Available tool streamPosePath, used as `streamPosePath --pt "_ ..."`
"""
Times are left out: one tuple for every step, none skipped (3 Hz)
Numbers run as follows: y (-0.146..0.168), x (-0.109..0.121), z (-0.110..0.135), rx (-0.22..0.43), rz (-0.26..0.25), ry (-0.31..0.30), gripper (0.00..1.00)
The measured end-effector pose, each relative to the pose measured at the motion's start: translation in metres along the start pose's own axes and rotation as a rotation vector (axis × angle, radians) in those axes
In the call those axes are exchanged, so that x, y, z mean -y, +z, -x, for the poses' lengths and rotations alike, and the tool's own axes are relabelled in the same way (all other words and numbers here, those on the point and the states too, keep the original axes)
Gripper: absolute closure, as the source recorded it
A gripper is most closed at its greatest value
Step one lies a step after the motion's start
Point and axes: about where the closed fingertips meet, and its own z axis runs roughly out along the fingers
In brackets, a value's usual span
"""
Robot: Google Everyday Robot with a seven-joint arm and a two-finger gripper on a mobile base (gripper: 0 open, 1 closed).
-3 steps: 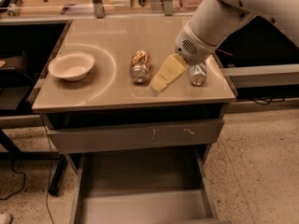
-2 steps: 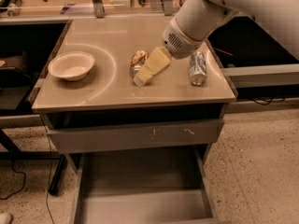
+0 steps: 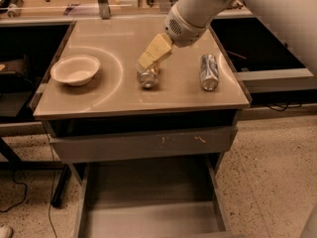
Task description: Place orange can into middle drawer
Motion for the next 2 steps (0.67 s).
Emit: streamPosePath --pt "0.022 0.001 0.015 0.028 0.01 0.053 0.0" --pt "0.039 0.012 0.033 0.038 -0.02 0.119 0.0"
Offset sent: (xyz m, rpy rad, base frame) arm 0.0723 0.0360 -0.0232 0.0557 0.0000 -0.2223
